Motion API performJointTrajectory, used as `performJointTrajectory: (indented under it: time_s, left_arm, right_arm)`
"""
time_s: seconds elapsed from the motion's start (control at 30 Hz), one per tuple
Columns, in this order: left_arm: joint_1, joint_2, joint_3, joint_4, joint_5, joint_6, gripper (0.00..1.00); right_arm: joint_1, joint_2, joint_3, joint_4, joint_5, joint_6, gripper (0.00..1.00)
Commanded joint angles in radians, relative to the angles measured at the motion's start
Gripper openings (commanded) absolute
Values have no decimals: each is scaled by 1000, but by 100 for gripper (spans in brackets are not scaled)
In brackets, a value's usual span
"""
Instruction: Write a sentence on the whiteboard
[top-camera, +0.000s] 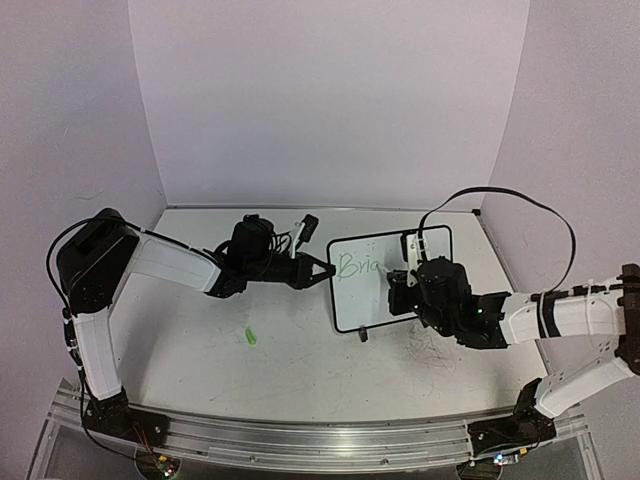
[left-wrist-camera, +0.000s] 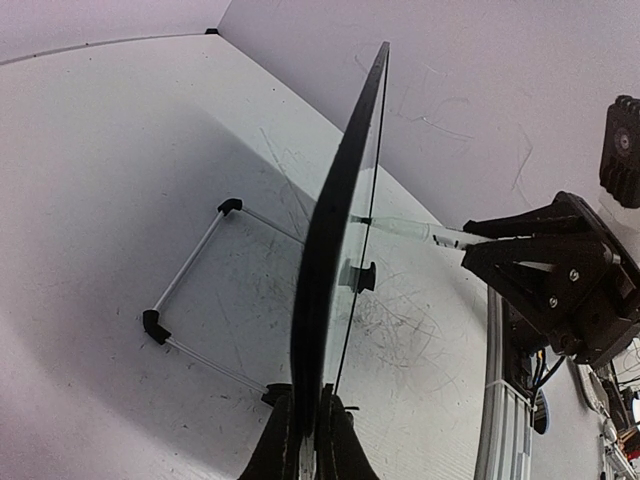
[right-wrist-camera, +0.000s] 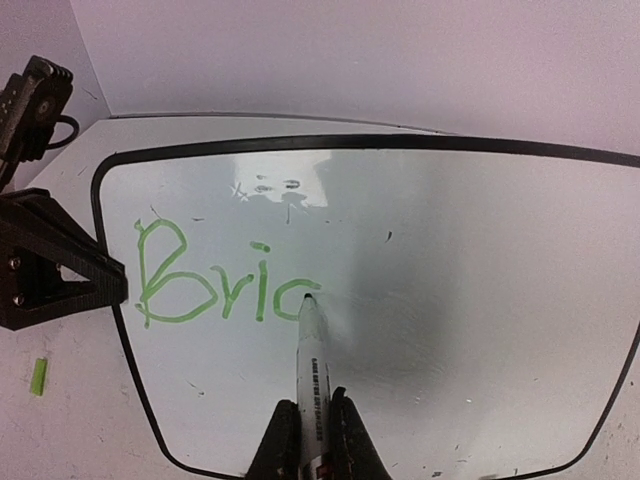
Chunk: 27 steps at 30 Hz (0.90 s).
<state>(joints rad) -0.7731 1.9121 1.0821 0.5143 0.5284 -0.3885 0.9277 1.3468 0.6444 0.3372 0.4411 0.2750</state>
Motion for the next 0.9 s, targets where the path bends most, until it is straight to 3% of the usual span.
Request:
performJointTrajectory:
  time_s: [0.0,0.87]
  left_arm:
    - [5,-50,-7,-19,-5,23,0]
    - [5,-52,-8,-19,-10,24,0]
  right_arm:
    - [-21,17,44,19,45,-19,0]
    - [-15,-26,-26,-63,-36,43,0]
